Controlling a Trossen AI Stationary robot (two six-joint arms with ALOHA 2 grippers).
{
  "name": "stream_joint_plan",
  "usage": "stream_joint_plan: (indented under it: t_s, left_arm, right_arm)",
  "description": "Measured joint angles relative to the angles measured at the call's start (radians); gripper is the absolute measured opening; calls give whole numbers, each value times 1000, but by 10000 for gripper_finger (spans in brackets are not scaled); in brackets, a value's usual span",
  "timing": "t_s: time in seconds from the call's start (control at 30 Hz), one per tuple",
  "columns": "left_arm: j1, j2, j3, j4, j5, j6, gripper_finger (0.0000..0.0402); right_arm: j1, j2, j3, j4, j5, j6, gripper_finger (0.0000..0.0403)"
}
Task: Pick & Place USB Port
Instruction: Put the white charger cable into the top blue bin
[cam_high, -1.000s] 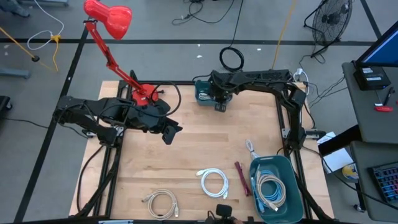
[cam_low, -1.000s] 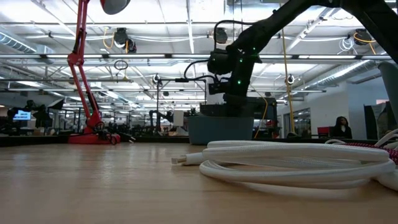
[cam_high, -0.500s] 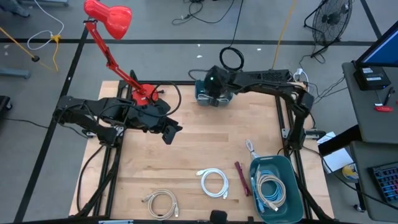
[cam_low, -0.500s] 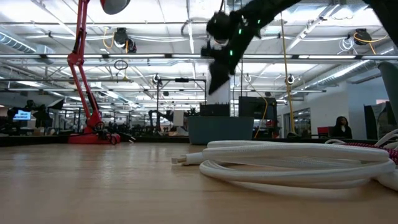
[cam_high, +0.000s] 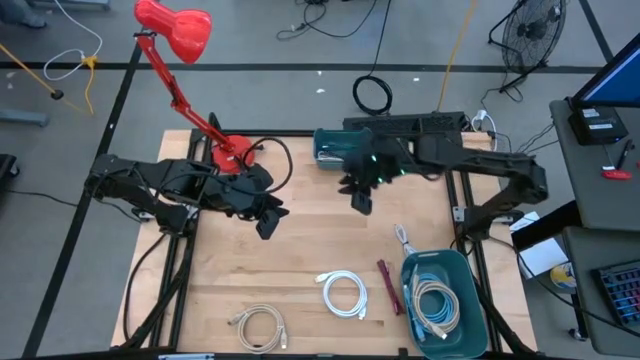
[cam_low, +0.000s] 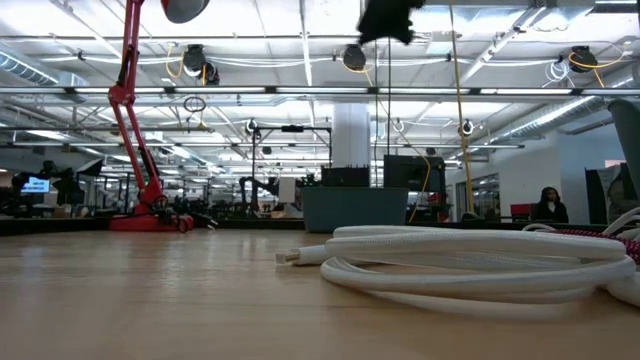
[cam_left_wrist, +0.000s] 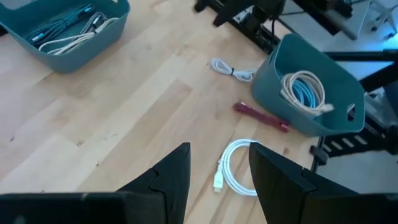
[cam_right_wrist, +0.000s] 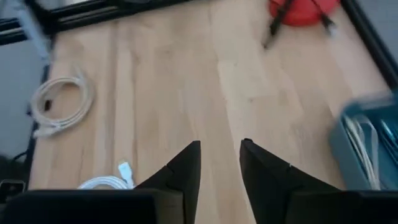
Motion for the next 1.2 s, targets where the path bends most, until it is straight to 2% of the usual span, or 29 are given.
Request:
stream_joint_plan:
  t_s: [0.27,0.4,0.63,0.8,1.03,1.2]
  left_arm:
    - [-13,0,0,-28,51,102,166]
    - [-12,0,0,-39,68,149,166]
    - [-35,6,0,-39,62,247,166]
    - [-62,9,0,-39,56,250,166]
    - [-100,9,0,-39,31,241,166]
    - [-124,9,0,-39,28,241,166]
  right_arm:
    - [161,-31,-1,-336,224,438,115]
    - [209,-18,-1,-498,246,638,136]
    - [255,24,-3,-703,244,794,177]
    - [256,24,-88,-673,214,865,202]
    - [252,26,-346,-590,92,896,221]
    - [252,20,-479,-515,60,932,227]
